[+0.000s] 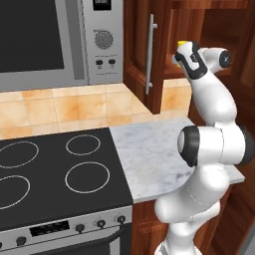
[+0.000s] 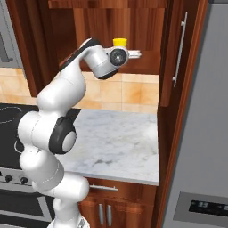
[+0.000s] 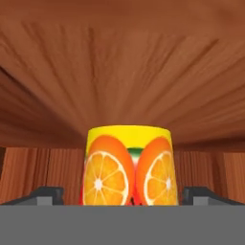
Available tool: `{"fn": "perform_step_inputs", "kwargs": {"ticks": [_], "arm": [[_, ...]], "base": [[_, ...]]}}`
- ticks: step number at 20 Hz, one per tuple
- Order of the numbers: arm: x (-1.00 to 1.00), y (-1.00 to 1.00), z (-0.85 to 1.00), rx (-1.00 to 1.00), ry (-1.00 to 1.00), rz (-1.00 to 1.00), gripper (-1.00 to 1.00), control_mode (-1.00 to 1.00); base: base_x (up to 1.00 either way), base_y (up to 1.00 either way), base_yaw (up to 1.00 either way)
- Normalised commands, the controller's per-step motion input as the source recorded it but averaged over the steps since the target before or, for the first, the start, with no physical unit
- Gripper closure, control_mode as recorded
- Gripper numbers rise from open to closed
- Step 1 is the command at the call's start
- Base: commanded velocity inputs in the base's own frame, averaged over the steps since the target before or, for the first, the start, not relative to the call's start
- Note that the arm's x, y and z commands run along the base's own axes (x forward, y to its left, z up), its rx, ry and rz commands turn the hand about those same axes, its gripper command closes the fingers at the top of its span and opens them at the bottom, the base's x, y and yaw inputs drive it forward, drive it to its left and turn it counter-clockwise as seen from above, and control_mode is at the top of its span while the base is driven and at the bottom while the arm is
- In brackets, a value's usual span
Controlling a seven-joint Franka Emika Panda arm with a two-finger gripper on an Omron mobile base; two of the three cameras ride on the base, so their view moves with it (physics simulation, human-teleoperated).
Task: Move the cup from next to the sink to the open cabinet. Then, move the bowl with the avocado to the fridge to clear the area for faucet cleaning.
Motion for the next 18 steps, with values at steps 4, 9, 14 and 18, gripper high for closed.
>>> {"fn": "perform_step_inputs", "kwargs": {"ticks": [4,9,14,18], "arm": [[-0.36,-0.03,0.19,0.13,0.00,-0.02,-1.00,-1.00],[-1.00,-0.24,0.50,0.21,0.00,-0.09,-1.00,-1.00],[-1.00,-0.35,0.55,0.23,0.00,-0.10,-1.00,-1.00],[-1.00,-0.15,0.61,0.18,0.01,-0.10,-1.00,-1.00]], "base": [[0.00,0.00,0.00],[0.00,0.00,0.00],[0.00,0.00,0.00],[0.00,0.00,0.00]]}}
